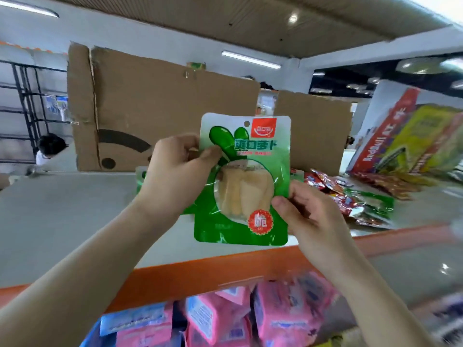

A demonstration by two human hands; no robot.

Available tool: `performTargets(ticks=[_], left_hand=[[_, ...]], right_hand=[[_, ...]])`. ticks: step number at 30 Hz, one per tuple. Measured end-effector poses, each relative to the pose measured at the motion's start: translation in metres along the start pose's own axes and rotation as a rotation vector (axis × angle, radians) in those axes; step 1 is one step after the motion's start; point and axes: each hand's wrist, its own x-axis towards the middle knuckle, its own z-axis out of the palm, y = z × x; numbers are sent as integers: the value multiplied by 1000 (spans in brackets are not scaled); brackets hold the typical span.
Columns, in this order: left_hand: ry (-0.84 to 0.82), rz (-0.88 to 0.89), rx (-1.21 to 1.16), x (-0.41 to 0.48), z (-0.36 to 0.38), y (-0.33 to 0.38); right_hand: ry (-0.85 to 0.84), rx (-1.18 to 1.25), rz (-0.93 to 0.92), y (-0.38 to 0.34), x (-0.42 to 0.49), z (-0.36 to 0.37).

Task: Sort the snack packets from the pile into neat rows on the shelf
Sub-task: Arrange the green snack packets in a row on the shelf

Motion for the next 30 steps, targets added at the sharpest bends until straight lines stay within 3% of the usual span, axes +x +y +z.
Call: performTargets(ticks=[8, 17, 30], left_hand=[[-247, 57, -206, -26, 113, 17], [-473, 89, -255, -56, 250, 33], [-566, 25, -285, -101, 417, 53]], right_hand=[[216, 79, 161, 21, -70, -86], [307, -1, 304, 53, -130, -209], [366, -13, 380, 99, -194, -349]])
